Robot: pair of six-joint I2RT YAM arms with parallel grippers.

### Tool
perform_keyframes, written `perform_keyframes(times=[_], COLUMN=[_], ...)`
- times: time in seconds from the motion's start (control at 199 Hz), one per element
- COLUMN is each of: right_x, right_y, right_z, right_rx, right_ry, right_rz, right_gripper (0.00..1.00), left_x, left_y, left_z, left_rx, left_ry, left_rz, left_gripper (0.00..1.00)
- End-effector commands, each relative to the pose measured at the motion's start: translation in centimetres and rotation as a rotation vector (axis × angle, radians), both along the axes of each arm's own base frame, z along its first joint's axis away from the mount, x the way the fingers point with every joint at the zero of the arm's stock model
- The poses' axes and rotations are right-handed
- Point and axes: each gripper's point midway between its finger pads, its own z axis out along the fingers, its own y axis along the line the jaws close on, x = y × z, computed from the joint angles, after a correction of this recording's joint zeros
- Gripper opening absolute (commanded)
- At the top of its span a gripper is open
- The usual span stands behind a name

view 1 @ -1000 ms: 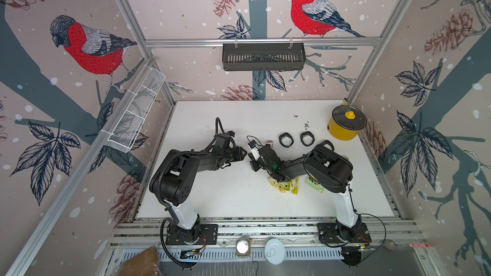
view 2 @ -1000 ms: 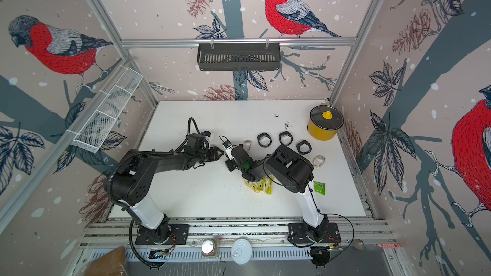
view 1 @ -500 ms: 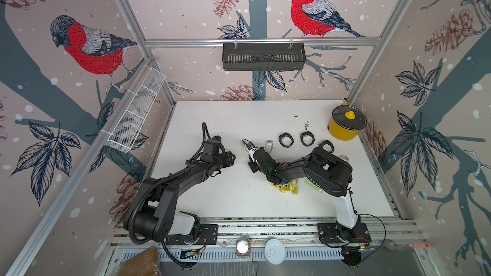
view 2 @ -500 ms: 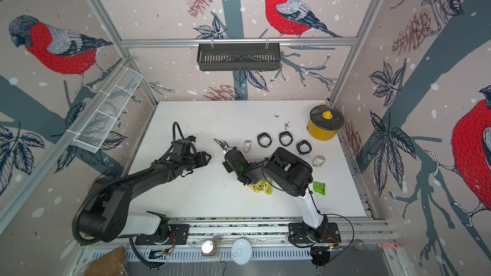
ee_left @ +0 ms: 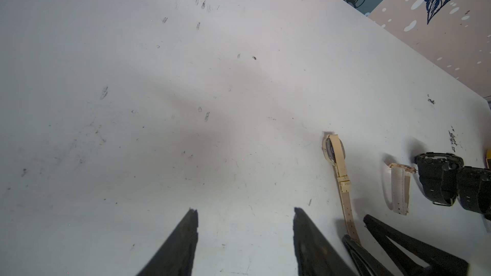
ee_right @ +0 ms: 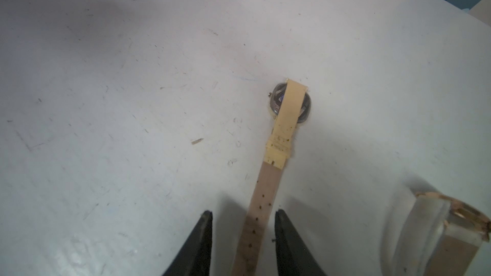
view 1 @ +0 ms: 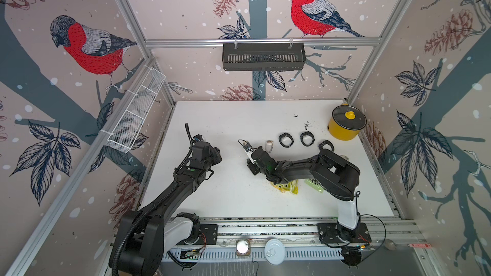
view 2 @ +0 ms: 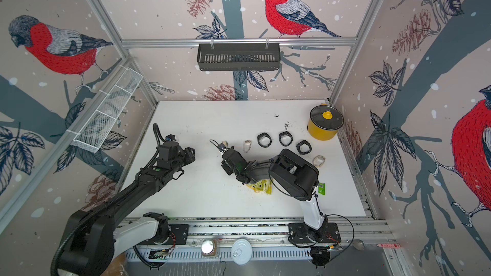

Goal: Wipe the watch dial
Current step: Adjust the watch at the center of the board, then pick up the watch at the center of the board.

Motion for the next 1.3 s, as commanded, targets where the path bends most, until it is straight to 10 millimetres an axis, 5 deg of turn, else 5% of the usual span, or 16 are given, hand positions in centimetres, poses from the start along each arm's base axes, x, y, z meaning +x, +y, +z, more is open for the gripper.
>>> perform_keyframes(times=[0.0, 0.11, 0.336, 0.637, 1.038, 1.298], right_x=[-0.1, 1.0, 3.3, 4.3, 5.7, 6.0], right_y=[0.9, 2.0, 3.5, 2.3, 2.8, 0.9], right_z=[2.2, 2.6, -0.7, -2.3, 2.5, -1.6], right_rx=[0.075, 0.136, 0.062, -0.043, 0.013, -0.053], right_ry=[0.069, 0.162, 0.244, 0.194, 0.194, 0.243], right_rz=[0.046, 0.073, -0.01, -0.128, -0.128, -0.194], right_gripper=[0.45, 0.47, 0.44, 0.44, 0.46, 0.45], left_x=[0.0, -0.1, -0.4, -0.6, -0.6, -0.7], left_y=[0.1, 0.1, 0.2, 0.4, 0.2, 0.6], left_z=[-0.4, -0.9, -1.7, -1.9, -2.5, -2.3], left_rx=[-0.015, -0.019, -0.011, 0.001, -0.004, 0.02], left_ry=[-0.004, 0.0, 0.015, 0.011, 0.022, 0.004], left_rz=[0.017, 0.016, 0.019, 0.02, 0.006, 0.017], left_gripper=[0.58, 0.58, 0.58, 0.59, 0.59, 0.59])
